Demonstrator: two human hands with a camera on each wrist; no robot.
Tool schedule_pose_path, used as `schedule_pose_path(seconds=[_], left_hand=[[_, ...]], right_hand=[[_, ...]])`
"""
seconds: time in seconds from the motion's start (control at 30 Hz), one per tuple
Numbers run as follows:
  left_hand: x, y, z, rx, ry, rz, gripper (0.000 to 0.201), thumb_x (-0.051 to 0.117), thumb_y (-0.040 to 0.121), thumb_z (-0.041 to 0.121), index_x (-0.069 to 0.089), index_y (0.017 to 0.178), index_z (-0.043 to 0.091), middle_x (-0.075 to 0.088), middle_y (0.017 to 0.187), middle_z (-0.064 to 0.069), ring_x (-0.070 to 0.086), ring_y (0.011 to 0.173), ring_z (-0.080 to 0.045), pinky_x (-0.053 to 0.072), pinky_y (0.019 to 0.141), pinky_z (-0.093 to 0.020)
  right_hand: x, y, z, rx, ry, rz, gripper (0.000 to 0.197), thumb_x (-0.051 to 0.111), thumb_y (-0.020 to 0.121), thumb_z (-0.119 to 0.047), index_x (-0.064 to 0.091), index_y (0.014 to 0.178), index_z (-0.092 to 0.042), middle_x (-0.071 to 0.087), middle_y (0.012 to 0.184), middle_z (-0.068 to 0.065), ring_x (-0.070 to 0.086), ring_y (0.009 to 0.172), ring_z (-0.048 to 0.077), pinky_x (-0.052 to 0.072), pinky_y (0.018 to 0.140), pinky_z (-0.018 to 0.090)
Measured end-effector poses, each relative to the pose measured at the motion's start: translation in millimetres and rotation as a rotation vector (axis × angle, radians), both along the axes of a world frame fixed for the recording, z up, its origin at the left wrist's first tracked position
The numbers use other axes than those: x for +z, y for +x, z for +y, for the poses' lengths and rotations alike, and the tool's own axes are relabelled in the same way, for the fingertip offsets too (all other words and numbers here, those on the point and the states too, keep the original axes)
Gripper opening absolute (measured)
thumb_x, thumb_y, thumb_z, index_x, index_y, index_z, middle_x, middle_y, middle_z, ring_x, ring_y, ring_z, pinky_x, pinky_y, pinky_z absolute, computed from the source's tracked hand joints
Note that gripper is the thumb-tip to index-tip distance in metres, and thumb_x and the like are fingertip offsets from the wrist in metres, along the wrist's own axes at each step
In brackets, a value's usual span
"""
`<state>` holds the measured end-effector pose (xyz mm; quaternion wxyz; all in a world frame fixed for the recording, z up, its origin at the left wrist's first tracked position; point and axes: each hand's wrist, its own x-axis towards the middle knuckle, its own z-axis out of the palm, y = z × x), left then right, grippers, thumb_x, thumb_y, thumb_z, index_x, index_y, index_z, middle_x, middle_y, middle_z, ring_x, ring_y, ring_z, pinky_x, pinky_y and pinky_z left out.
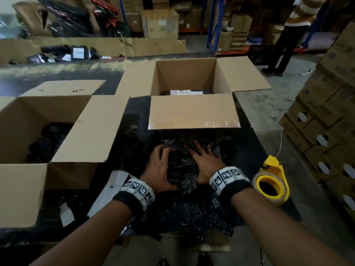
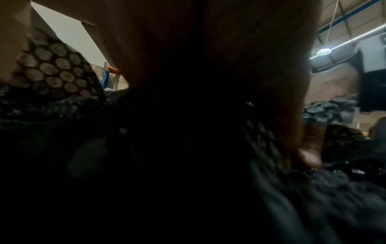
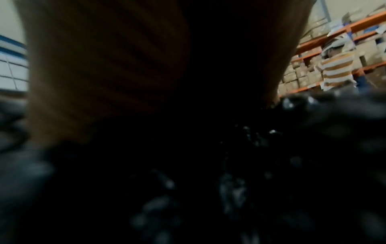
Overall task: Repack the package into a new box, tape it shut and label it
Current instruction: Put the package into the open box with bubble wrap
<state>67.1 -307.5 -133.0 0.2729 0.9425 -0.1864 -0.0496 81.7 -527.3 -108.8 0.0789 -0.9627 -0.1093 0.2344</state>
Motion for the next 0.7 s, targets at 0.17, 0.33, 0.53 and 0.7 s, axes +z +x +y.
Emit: schedule_pose_path(seconds=[0.17,0.33,0.53,0.7], left_hand=[[10,4,-10,0.019,-0.025,-0.055,0.144,0.086,0.045,0.060,0.002,0.160,0.032,-0.012,0.166,-0.004,-0.007,0.156,-0.037,0.026,0.120,-0.062],[9,15,-23,-0.132,0.283,0.150,0.135,0.084,0.060,0.063,-0.002,0.161,0.040,-0.014,0.168,0.017,-0.014,0.157,-0.026,0.018,0.112,-0.080],[7,8,-22,-0.097,0.205,0.144,0.116,0.082,0.062,0.065,0.015,0.154,0.037,0.019,0.165,0.014,0.004,0.158,-0.020,0.016,0.115,-0.076],[8,0,-23,-0.057,-0.002,0.127,0.136,0.086,0.059,0.057,-0.006,0.157,0.038,0.041,0.157,0.009,0.030,0.149,-0.015,0.016,0.119,-0.069]], right_hand=[[-5,-8,-5,0.036,0.050,-0.023,0.143,0.086,0.048,-0.071,-0.007,0.154,-0.051,-0.013,0.169,-0.010,-0.001,0.154,0.041,0.013,0.117,0.073],[-4,-14,-4,0.048,0.193,-0.128,0.104,0.083,0.068,-0.040,0.016,0.148,-0.045,0.021,0.163,-0.003,0.022,0.150,0.037,0.026,0.115,0.067],[6,-22,-18,0.004,0.230,-0.128,0.161,0.086,0.031,-0.074,-0.021,0.150,-0.055,-0.021,0.167,-0.002,-0.001,0.153,0.041,0.015,0.116,0.073],[4,-12,-12,0.026,0.099,-0.049,0.127,0.081,0.075,-0.041,-0.022,0.148,-0.058,-0.017,0.169,-0.002,0.003,0.152,0.049,0.014,0.116,0.074]])
